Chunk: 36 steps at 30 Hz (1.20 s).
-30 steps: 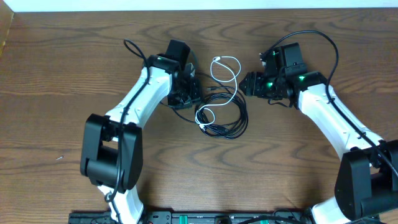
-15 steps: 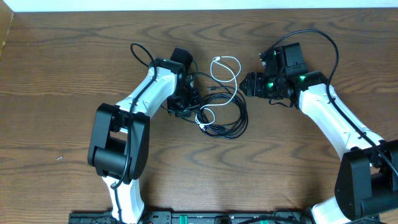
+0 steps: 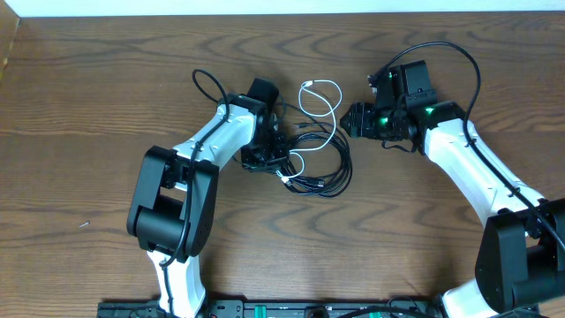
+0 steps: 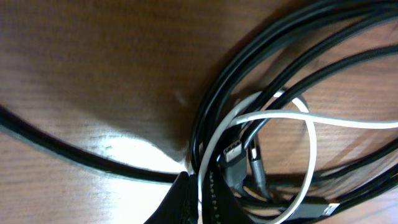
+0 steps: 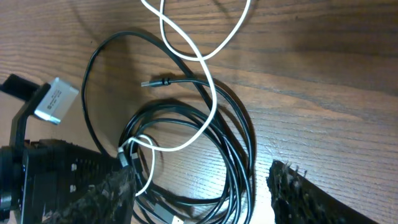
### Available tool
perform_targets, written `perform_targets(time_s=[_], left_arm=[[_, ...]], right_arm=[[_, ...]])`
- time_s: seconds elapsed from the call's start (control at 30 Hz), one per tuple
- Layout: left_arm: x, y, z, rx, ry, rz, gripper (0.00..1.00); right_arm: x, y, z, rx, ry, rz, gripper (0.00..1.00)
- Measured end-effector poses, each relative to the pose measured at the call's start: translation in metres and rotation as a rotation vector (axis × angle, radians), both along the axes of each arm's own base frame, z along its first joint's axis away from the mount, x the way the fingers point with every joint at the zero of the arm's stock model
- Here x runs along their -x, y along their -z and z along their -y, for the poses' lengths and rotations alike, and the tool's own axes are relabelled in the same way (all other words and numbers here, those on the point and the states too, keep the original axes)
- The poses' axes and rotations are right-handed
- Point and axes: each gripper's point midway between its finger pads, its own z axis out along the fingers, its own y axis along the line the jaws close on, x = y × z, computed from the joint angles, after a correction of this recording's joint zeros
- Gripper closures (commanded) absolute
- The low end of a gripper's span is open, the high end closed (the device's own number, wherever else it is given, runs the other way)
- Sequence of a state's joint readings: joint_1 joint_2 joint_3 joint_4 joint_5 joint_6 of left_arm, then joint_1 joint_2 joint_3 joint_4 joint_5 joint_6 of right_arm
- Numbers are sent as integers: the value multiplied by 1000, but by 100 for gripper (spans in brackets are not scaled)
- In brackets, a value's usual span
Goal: Untangle cables
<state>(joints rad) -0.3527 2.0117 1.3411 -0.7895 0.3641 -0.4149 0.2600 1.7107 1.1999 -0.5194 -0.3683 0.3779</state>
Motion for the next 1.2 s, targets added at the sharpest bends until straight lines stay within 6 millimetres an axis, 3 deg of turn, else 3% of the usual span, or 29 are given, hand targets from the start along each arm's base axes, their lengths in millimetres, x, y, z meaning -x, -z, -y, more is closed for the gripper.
perform_targets(time_s=[0.27, 0.37, 0.47, 0.57, 0.7, 0.87, 1.07, 1.2], left_arm=[[-7, -2, 4, 18, -7, 26, 93], [-13, -16, 8, 44, -6, 59, 92], [-25, -45, 14, 80, -4, 140, 93], [-43, -102, 21, 150, -14, 308, 93], [-50, -177, 25, 237, -40, 500, 93], [-51, -224, 25, 300, -53, 627, 92], [-49, -223, 21, 278, -68, 622, 93], [-48, -213, 7, 202, -113, 600, 92]], right_arm=[[1, 0, -3, 0, -7, 0, 35], [3, 0, -6, -1, -17, 0, 35], [4, 0, -10, -1, -26, 0, 35], [6, 0, -12, -1, -32, 0, 35], [8, 0, -19, -2, -49, 2, 32], [9, -4, -30, -17, -95, 30, 30], [16, -6, -45, -38, -158, 37, 32], [24, 2, -60, -52, -192, 1, 36]])
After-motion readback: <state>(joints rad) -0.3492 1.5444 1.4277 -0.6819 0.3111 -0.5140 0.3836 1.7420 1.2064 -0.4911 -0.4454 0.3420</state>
